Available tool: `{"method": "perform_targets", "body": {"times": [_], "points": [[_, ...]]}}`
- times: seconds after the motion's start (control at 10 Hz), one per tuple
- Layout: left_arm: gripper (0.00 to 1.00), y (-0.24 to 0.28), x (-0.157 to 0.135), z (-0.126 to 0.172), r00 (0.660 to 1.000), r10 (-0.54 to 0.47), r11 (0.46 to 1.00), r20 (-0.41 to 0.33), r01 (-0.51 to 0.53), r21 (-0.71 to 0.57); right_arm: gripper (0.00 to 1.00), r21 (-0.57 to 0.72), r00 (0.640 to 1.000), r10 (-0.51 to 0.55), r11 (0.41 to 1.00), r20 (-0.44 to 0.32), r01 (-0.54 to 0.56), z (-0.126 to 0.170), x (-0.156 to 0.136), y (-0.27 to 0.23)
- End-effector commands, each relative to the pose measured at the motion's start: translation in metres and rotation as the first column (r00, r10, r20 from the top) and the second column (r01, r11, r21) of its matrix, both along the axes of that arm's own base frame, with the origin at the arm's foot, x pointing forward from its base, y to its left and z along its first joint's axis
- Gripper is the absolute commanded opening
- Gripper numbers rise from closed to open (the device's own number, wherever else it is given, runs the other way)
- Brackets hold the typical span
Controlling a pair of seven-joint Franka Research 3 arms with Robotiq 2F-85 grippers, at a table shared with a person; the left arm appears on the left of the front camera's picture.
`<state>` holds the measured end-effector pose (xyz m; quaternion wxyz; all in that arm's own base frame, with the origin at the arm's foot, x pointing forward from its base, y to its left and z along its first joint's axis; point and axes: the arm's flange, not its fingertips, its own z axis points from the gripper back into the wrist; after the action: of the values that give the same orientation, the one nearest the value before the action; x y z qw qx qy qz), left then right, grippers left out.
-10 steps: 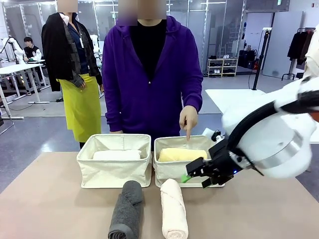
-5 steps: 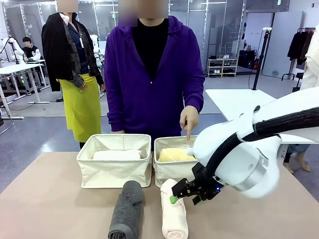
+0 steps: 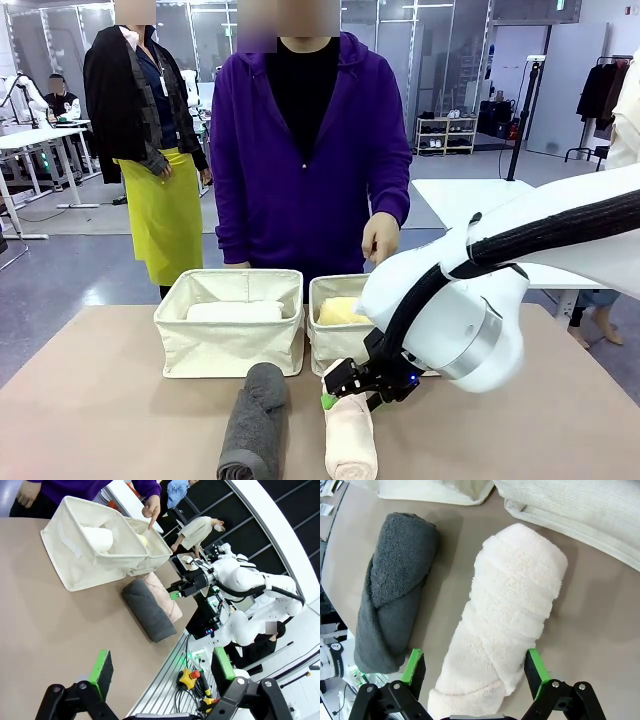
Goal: Divide the towels into two baskets.
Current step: Pick up one hotel-folded towel from the bottom of the table and place it in the Fabric basket indicated by the person.
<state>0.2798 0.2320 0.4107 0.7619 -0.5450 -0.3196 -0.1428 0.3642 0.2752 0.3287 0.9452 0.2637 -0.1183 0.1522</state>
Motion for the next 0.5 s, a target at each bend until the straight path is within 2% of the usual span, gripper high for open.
{"method": "perform_targets", "body": {"times": [0.0, 0.3, 0.4], "points": [[1.00, 0.0006, -0.0053, 0.0022, 1.000, -0.009, 1.000, 0.009, 0.009, -0.003, 1.00, -0.009, 1.000, -0.013, 1.000, -0.006, 0.013, -0.0073, 0.0048, 0.0102], [1.00, 0.0006, -0.0053, 0.0022, 1.000, -0.009, 1.000, 0.009, 0.009, -0.003, 1.00, -0.033, 0.999, 0.034, 0.999, -0.028, -0.035, -0.0140, 0.0059, 0.0185], [1.00, 0.0006, -0.0053, 0.0022, 1.000, -0.009, 1.000, 0.009, 0.009, -0.003, 0.84, -0.038, 0.997, 0.065, 0.997, -0.027, -0.066, -0.0146, 0.0056, 0.0198]]}}
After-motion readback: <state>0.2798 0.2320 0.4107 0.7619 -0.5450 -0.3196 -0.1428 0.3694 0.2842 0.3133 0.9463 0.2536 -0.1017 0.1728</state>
